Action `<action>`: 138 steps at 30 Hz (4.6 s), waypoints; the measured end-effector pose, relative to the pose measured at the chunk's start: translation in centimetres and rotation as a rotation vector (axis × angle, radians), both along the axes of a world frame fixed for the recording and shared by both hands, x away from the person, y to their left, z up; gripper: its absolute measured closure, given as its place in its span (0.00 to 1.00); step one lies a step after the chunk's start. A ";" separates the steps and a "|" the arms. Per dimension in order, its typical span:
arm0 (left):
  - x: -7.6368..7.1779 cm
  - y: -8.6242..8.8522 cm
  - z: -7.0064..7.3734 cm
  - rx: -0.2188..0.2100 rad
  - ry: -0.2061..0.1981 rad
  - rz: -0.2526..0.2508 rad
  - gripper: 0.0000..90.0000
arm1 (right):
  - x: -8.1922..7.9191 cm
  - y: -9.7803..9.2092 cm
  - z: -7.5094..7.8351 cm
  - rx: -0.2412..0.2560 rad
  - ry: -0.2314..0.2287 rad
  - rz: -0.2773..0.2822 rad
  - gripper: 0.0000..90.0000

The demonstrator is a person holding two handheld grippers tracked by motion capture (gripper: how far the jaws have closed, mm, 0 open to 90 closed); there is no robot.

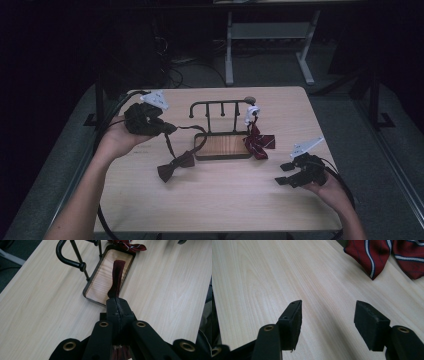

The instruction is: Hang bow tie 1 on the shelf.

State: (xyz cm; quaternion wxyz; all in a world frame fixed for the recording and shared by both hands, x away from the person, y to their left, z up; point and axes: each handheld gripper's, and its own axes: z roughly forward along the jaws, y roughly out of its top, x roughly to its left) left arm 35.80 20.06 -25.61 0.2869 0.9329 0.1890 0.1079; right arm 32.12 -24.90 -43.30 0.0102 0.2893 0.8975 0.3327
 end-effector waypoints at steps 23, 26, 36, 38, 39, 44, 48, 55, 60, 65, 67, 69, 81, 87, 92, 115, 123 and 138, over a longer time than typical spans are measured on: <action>2.5 0.0 1.4 -0.008 -0.010 0.045 1.00 | 0.2 -0.2 -0.1 0.003 0.004 0.007 0.43; 2.9 -0.1 1.4 0.000 -0.005 0.060 1.00 | 0.2 -0.1 0.0 -0.003 0.005 0.006 0.43; 4.7 -0.5 1.3 0.032 0.017 0.089 1.00 | 0.0 -0.3 0.2 0.001 -0.005 0.005 0.43; 4.9 -0.6 1.2 0.038 0.019 0.092 1.00 | 0.0 -0.3 0.2 0.003 -0.005 0.004 0.43; 5.0 -0.6 1.1 0.040 0.022 0.096 1.00 | 0.0 -0.3 0.2 0.002 -0.007 0.004 0.43; 5.7 -1.0 0.3 0.070 0.028 0.114 1.00 | -0.2 -0.4 0.3 -0.001 -0.006 0.000 0.43; 6.2 -1.0 0.1 0.080 0.036 0.127 1.00 | -0.2 -0.4 0.3 -0.001 -0.009 0.002 0.43; 7.0 -1.0 -0.5 0.112 0.039 0.159 0.99 | -0.3 -0.5 0.4 -0.001 -0.012 -0.003 0.43; 7.2 -1.6 -1.1 0.160 0.021 0.193 0.94 | -0.3 -0.7 0.5 0.005 -0.014 -0.009 0.43; 7.1 -1.9 -1.4 0.183 0.013 0.190 0.91 | -0.4 -0.7 0.6 0.004 -0.017 -0.008 0.43; 7.1 -1.8 -1.4 0.188 0.016 0.187 0.90 | -0.5 -0.7 0.6 0.006 -0.014 -0.012 0.43; 6.9 -1.6 -1.4 0.185 0.015 0.185 0.90 | -0.5 -0.8 0.6 0.006 -0.013 -0.014 0.43; 5.7 0.0 -2.5 0.160 0.034 0.175 0.86 | -0.4 -0.7 0.5 0.000 -0.011 -0.021 0.43; 5.0 0.0 -2.8 0.150 0.027 0.158 0.85 | -0.3 -0.7 0.5 -0.001 -0.008 -0.022 0.42; 4.0 -0.2 -3.3 0.153 0.027 0.133 0.84 | -0.3 -1.0 0.4 0.001 -0.013 -0.028 0.42; 2.5 1.0 -5.1 0.138 0.056 0.119 0.79 | -0.3 -1.3 0.5 0.001 -0.015 -0.041 0.41; 2.3 1.3 -5.8 0.130 0.069 0.127 0.76 | -0.3 -1.3 0.4 0.001 -0.011 -0.042 0.41; 1.8 1.3 -7.1 0.118 0.087 0.126 0.73 | -0.3 -1.5 0.4 0.002 -0.010 -0.048 0.41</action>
